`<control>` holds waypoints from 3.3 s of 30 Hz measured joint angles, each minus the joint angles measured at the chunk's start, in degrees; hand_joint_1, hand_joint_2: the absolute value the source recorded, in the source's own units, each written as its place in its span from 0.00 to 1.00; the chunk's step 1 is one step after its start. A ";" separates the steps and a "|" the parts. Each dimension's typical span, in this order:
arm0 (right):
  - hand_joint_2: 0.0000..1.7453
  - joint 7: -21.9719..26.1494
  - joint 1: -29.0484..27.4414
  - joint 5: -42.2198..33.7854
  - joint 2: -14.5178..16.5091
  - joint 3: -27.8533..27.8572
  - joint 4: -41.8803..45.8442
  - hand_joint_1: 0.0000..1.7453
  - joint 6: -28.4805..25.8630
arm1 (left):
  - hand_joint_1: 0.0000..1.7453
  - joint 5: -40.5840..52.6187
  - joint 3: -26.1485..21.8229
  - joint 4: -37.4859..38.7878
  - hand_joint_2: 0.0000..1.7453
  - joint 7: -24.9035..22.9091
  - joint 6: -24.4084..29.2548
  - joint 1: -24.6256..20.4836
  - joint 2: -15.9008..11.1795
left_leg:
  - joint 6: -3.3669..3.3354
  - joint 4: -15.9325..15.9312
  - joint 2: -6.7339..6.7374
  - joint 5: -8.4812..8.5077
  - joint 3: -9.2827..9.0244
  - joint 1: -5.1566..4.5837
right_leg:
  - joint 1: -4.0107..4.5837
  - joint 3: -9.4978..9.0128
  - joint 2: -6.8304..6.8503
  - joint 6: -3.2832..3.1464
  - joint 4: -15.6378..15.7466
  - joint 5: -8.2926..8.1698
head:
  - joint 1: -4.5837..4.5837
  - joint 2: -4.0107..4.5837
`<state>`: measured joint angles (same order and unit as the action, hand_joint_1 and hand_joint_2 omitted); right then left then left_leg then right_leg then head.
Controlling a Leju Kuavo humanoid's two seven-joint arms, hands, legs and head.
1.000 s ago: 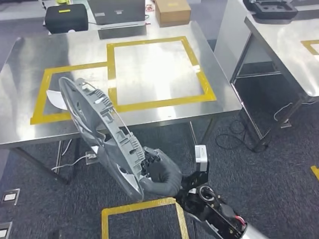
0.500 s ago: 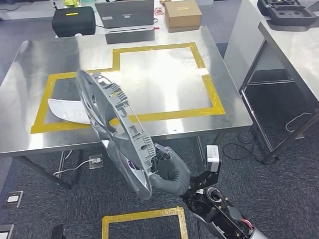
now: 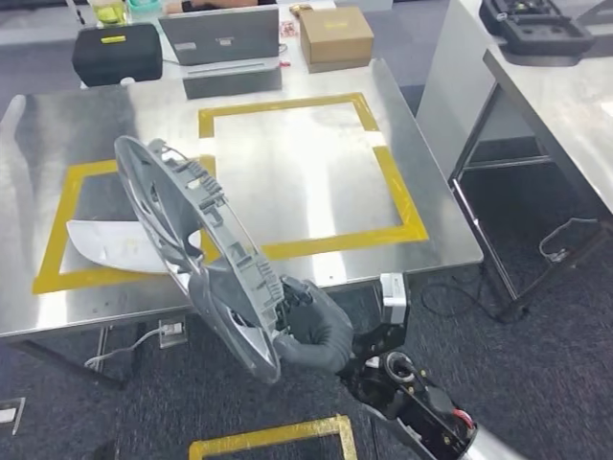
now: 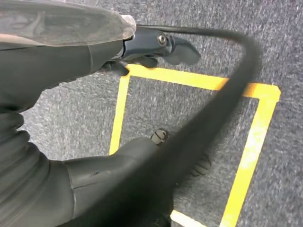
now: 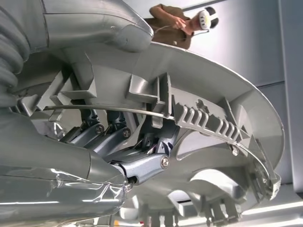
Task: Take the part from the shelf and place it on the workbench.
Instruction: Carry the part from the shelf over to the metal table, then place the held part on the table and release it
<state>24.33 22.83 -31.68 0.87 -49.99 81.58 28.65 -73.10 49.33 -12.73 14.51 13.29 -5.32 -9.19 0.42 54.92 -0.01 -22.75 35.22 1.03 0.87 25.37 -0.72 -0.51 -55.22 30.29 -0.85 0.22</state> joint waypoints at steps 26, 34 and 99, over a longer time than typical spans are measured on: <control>1.00 0.13 1.82 6.43 0.05 0.07 -0.55 0.92 -7.26 | 0.00 -0.07 -0.02 0.01 1.00 0.76 0.10 -0.20 -0.15 | 0.86 2.28 -0.28 -0.06 2.44 -0.43 | -0.28 2.88 -0.19 -1.28 0.30 -2.61 | -0.50 -0.01; 1.00 0.82 4.80 11.06 0.05 1.09 -0.83 0.92 -14.85 | 0.00 0.34 -0.02 0.01 1.00 1.14 0.02 -0.33 -0.20 | -0.04 -0.04 -0.28 1.56 1.67 -0.67 | -0.23 3.72 -0.23 0.00 -1.59 -0.57 | -0.31 -0.01; 0.00 -1.69 13.57 35.77 12.07 2.49 -30.96 0.00 -33.46 | 0.00 1.55 1.62 0.01 0.00 1.62 -1.38 -0.57 -0.28 | 1.11 -1.55 -0.49 0.01 -1.98 -0.32 | -1.08 4.40 -0.06 0.45 1.07 -4.02 | 1.06 -0.01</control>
<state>22.64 36.40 4.09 12.95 -47.50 50.62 -4.81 -71.55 50.95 -12.72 16.13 11.91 -5.89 -9.47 1.53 53.37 -0.50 -22.74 33.24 0.71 -0.21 29.77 -0.78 -0.07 -54.15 26.28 0.21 0.22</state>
